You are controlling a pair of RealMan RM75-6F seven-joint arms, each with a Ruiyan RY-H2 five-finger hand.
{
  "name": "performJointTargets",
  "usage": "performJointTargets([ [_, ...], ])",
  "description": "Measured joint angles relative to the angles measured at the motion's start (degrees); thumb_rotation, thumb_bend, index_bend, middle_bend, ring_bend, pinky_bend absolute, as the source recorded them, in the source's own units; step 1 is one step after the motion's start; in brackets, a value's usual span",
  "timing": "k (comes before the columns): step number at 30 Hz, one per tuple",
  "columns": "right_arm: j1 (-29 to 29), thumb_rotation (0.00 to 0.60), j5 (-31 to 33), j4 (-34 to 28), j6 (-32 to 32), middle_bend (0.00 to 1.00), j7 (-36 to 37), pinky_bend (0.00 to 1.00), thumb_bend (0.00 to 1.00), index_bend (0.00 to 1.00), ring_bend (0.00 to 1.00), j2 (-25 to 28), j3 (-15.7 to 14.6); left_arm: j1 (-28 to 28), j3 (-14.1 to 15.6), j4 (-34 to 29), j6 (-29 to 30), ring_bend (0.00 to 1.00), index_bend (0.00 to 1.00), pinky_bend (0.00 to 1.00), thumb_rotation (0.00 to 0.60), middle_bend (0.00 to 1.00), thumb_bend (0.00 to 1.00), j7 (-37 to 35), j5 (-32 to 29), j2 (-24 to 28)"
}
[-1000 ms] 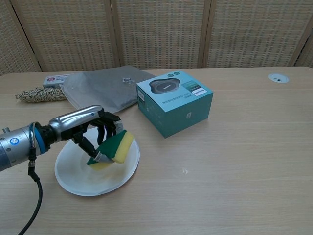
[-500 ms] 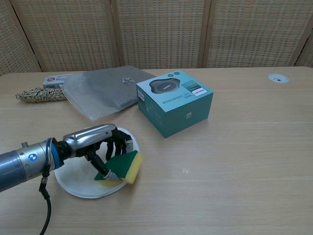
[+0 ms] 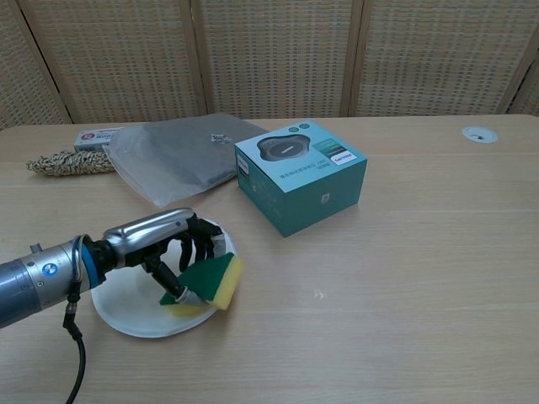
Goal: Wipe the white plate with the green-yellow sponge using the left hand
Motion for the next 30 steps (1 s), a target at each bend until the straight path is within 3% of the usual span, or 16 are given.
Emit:
performJointTargets([
  [11, 0.0, 0.600, -0.3, -0.4, 0.2, 0.00, -0.2, 0.00, 0.00, 0.00, 0.00, 0.0, -0.2, 0.8, 0.9, -3.5, 1.3, 0.51, 0.67, 0.53, 0.600, 0.63, 0.24, -0.9, 0.3, 4.8],
  [30, 0.0, 0.600, 0.3, -0.2, 0.0, 0.00, 0.0, 0.00, 0.00, 0.00, 0.00, 0.1, 0.1, 1.8, 2.0, 4.4, -0.3, 0.51, 0.67, 0.53, 0.600, 0.63, 0.25, -2.1, 0.3, -1.5],
])
